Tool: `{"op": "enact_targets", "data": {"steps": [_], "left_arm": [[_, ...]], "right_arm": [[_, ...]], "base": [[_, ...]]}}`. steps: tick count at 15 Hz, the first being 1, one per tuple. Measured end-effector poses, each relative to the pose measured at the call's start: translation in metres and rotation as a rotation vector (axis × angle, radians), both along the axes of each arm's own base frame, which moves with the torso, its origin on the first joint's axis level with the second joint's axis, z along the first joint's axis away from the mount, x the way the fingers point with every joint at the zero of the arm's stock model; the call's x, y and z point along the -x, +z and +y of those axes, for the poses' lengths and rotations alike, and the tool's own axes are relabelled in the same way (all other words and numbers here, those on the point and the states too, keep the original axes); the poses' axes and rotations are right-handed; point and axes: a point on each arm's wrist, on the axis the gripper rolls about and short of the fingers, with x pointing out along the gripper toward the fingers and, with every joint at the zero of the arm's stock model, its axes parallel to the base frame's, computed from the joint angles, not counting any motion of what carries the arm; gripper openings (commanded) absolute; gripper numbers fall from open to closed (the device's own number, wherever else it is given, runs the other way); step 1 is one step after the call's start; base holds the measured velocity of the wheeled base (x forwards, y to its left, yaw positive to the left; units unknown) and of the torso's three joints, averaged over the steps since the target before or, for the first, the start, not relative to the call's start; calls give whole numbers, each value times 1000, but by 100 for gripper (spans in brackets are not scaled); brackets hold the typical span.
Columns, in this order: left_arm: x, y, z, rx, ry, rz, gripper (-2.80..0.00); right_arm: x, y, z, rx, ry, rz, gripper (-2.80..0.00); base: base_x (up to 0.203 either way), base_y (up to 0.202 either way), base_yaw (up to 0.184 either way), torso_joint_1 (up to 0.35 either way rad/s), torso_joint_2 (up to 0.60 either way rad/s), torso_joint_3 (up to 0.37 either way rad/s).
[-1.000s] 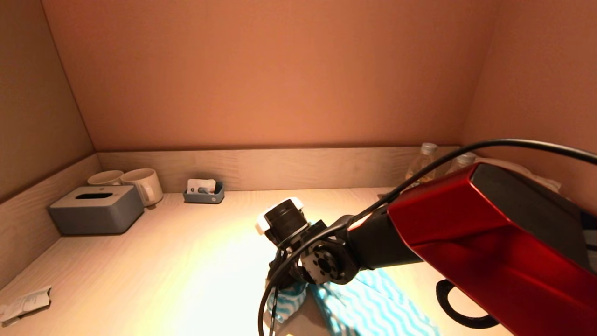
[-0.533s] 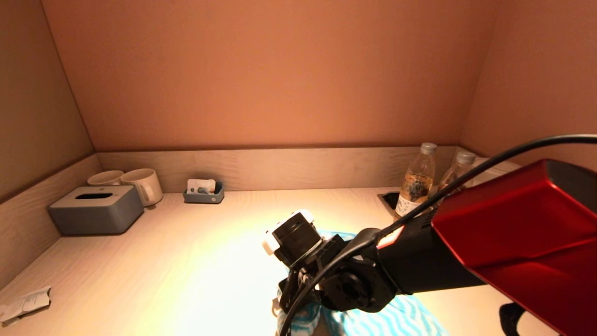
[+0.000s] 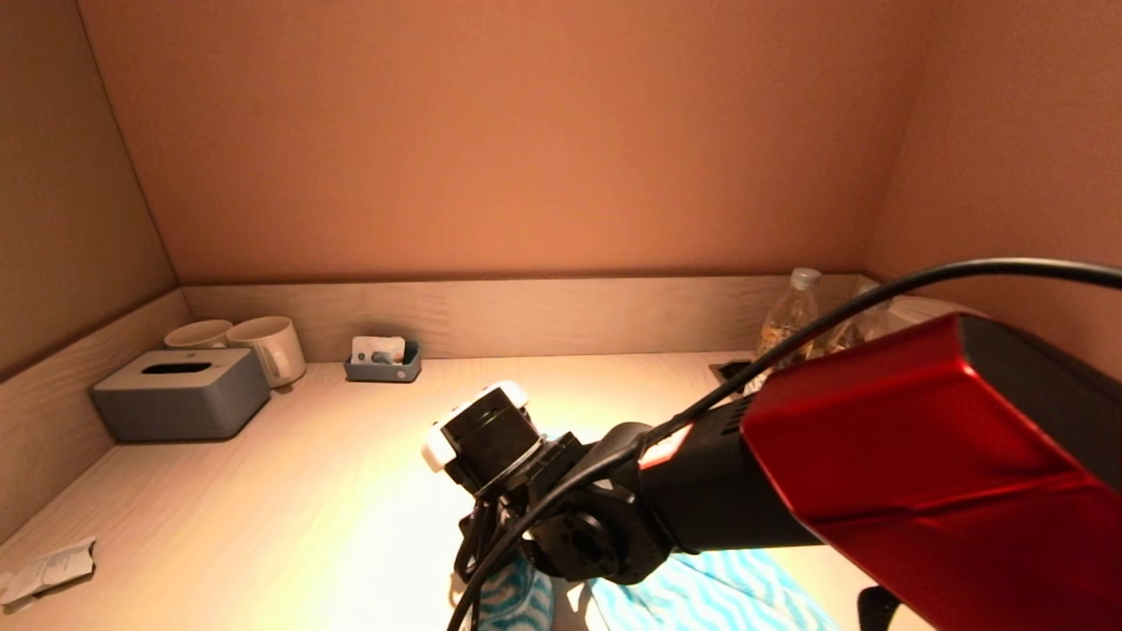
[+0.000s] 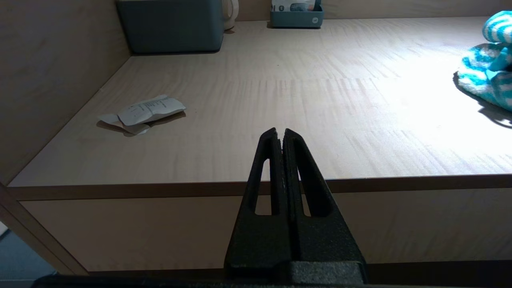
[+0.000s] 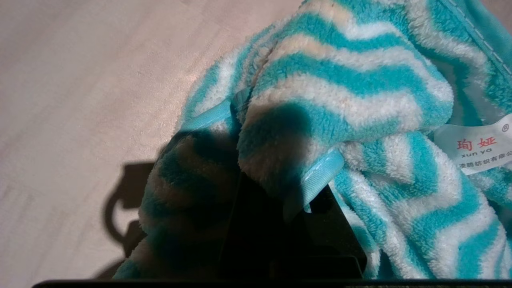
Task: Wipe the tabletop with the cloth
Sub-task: Sweep the stains on the table
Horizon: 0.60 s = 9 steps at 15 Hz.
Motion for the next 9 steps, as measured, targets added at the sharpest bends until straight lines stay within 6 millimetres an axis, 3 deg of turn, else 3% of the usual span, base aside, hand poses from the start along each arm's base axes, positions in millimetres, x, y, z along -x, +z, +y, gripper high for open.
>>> {"op": "enact_targets", "data": {"steps": [2,5,9], "left_arm": [[0,0,0,0,0,0,-280],[0,0,0,0,-1,0,-280],[0,0,0,0,0,0,-280]], "right_arm": [[-20,-3,6,0,-35,-18,-280],[-57,-13,-8,30,-141,-20,-280],[-70,-15,-41,58,-227,7,-280]], "base": [[0,0,0,0,0,0],[0,0,0,0,0,0],[0,0,0,0,0,0]]}}
